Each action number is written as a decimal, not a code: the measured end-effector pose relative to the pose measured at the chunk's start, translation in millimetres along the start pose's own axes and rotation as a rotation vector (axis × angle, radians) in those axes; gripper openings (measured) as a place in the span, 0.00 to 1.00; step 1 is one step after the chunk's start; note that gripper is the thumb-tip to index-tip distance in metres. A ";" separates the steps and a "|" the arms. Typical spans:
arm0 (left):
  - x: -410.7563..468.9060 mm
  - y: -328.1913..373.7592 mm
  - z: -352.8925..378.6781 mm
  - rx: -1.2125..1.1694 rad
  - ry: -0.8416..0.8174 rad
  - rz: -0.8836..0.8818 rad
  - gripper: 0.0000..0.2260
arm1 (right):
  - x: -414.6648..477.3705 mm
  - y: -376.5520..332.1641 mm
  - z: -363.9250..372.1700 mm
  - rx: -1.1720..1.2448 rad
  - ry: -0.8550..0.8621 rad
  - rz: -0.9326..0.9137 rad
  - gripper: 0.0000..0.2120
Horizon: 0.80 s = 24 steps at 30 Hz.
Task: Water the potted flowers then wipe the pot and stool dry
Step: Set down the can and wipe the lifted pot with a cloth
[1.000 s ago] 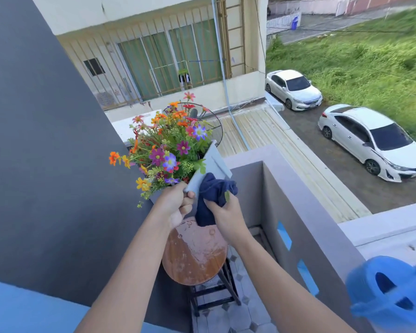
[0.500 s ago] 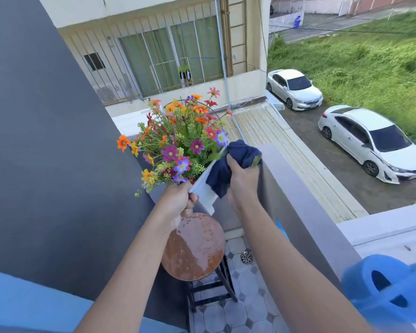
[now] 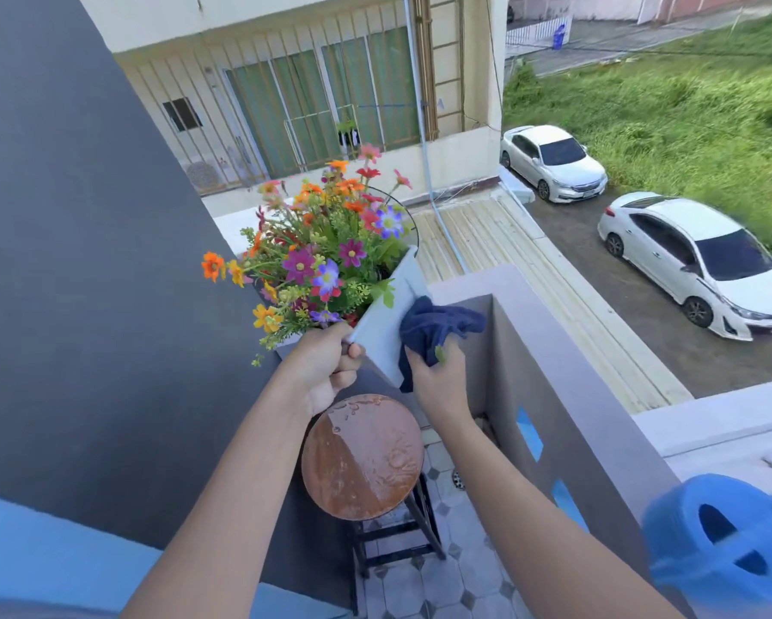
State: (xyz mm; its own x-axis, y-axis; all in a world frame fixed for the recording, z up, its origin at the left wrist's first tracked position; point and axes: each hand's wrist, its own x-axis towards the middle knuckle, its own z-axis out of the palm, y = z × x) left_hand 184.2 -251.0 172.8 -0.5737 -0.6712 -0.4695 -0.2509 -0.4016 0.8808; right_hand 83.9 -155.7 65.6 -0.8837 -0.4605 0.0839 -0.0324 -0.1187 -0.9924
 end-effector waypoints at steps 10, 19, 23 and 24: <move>2.2 -0.3 -4.2 0.039 0.078 0.002 0.12 | -26.8 -24.9 18.0 0.162 -0.058 0.018 0.09; -5.8 -12.1 -12.9 0.197 -0.060 -0.009 0.06 | 41.0 -65.6 -4.5 0.094 0.210 -0.017 0.05; -10.1 -11.1 -20.0 0.278 -0.112 0.014 0.13 | 67.0 -73.0 -25.0 -0.004 0.072 0.173 0.08; -10.8 -9.5 -21.0 0.292 -0.120 0.025 0.13 | 70.0 -75.1 -30.0 0.038 0.011 0.233 0.10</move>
State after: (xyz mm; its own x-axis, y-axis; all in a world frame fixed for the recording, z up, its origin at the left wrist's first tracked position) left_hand 209.2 -253.1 168.2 -0.6657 -0.5935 -0.4523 -0.4393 -0.1783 0.8805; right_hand 10.4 -152.6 143.3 -0.8703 -0.4698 -0.1481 0.1901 -0.0430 -0.9808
